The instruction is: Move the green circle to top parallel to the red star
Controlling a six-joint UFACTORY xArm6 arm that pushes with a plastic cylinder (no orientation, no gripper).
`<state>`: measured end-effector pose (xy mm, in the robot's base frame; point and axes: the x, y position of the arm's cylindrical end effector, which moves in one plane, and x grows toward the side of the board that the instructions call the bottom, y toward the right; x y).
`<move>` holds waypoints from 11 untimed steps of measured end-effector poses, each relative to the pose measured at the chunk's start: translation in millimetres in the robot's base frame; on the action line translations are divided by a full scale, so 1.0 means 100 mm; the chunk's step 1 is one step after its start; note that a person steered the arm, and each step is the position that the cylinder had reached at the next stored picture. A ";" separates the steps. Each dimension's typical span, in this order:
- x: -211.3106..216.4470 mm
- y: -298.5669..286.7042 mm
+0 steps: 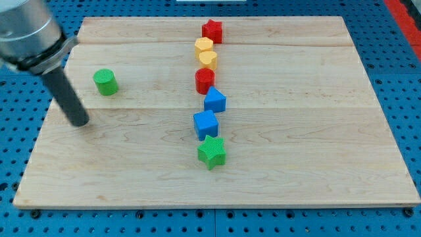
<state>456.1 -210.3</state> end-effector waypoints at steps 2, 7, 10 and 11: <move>-1.02 0.39; -1.69 0.34; -1.71 0.78; -1.79 0.18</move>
